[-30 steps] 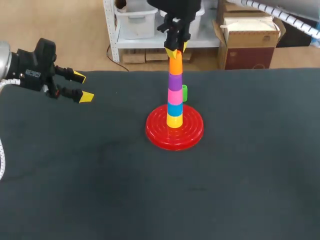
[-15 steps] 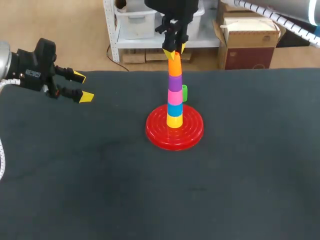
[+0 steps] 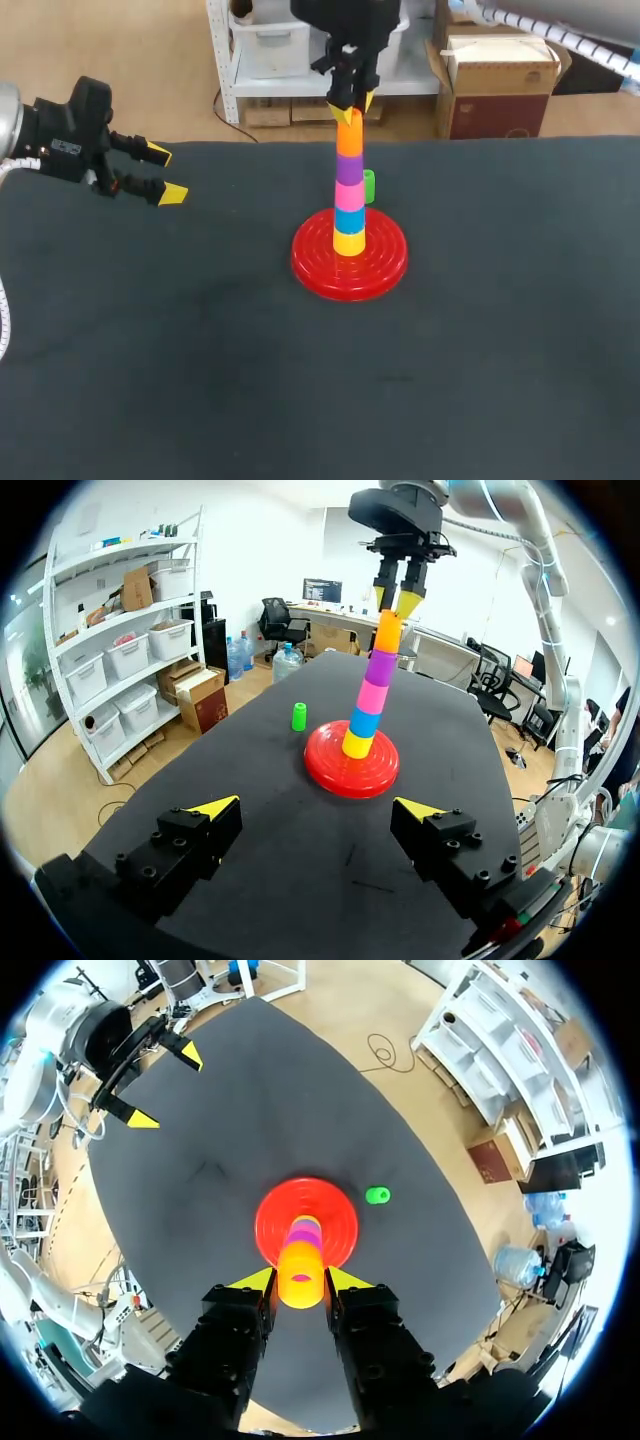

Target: Pick up and stack the cylinders on the red base in this order: pink,purple,orange,green

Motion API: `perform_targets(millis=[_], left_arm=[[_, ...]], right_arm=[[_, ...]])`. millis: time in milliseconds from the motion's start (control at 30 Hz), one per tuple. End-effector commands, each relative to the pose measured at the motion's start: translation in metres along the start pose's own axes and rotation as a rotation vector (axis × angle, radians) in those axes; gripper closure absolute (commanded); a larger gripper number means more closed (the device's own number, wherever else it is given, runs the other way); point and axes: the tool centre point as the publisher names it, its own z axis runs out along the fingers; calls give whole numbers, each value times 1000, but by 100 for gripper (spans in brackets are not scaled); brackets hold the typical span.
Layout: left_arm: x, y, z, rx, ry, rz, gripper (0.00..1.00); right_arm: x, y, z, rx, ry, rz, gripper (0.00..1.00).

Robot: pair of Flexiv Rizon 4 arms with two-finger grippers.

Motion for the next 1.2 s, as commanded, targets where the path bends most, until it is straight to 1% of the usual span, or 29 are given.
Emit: perform_targets(millis=[33,267,367,433,633,800,833,867,900,933,1133,1200], left_arm=[[1,0,0,0,-3,2,0],[1,0,0,0,-3,2,0],[1,0,0,0,-3,2,0],[1,0,0,0,-3,2,0],[1,0,0,0,-3,2,0],[1,0,0,0,-3,2,0],[1,0,0,0,-3,2,0],[1,0,0,0,-3,2,0],[1,0,0,0,-3,2,0],[1,0,0,0,-3,2,0],[1,0,0,0,-3,2,0],[1,0,0,0,-3,2,0]], right_arm=[[10,3,3,7,-26,4,100],[9,7,8,11,1,-9,100],[9,8,11,19,20,-11,100],[9,9,13,37,48,-12,100],[8,9,14,39,53,-14,100],[7,8,11,41,39,-16,100],[7,8,9,40,30,-18,84],[7,9,7,39,23,-17,64],[7,9,3,42,19,-17,20],[6,9,-1,43,8,-19,0],[2,10,-29,44,-44,-46,0],[2,7,-38,40,-65,-62,0]])
